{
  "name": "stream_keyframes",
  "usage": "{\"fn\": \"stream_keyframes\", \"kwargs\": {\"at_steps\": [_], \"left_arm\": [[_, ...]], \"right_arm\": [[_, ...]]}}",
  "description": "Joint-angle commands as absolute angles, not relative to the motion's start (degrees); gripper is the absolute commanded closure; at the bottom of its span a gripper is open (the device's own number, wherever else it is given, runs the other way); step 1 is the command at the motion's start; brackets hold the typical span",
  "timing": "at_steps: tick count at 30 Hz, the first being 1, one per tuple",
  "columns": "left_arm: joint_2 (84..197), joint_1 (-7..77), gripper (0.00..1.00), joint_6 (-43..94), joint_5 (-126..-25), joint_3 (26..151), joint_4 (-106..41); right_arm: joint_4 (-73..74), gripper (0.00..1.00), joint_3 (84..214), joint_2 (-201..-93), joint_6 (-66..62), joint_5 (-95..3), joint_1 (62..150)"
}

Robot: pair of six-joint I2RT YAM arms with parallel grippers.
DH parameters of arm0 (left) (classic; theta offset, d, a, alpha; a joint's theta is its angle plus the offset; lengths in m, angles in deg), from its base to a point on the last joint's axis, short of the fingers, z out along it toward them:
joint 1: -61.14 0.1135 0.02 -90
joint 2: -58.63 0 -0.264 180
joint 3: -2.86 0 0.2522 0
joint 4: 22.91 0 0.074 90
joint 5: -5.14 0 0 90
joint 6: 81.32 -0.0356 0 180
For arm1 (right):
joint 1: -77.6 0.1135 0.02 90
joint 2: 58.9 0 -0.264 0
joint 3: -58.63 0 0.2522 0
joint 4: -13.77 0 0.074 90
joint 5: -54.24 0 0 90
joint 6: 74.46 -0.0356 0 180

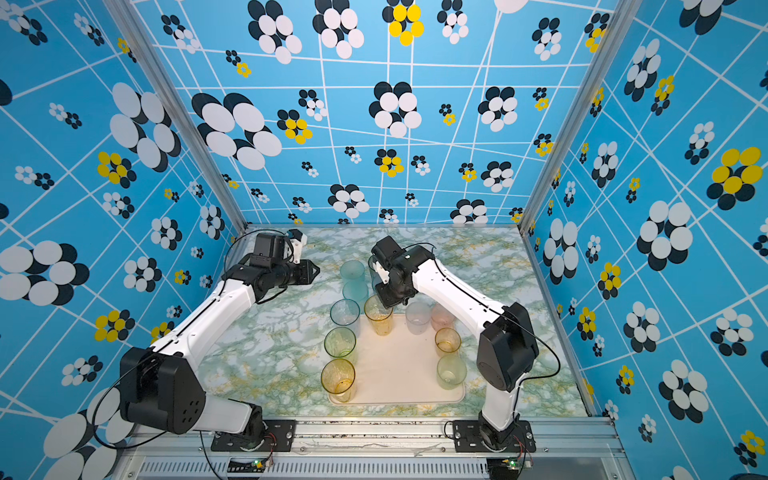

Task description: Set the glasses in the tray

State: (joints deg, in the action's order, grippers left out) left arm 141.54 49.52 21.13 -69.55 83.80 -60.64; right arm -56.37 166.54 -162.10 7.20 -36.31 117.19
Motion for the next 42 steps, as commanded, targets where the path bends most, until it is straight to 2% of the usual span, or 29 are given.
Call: {"fn": "stream_keyframes", "kwargs": {"at_steps": [1,30,42], "left_arm": [[142.64,50.04,0.73,20.81,-68.19,85.39,-60.84],[143.22,50.05,0.73,20.73,-67.64,85.70,-61.10],[143.22,50.04,0.73,20.28,-67.99,85.68,-61.56]], "right_arm": [[-57.05,0.87,165.56,-159.76,6.58,-36.55,116.76],[-56.85,0.73,166.07,-154.12,5.83,-33.08,116.21],[-57.06,0.71,170.57,-158.17,6.02,-32.65,111.17]]}}
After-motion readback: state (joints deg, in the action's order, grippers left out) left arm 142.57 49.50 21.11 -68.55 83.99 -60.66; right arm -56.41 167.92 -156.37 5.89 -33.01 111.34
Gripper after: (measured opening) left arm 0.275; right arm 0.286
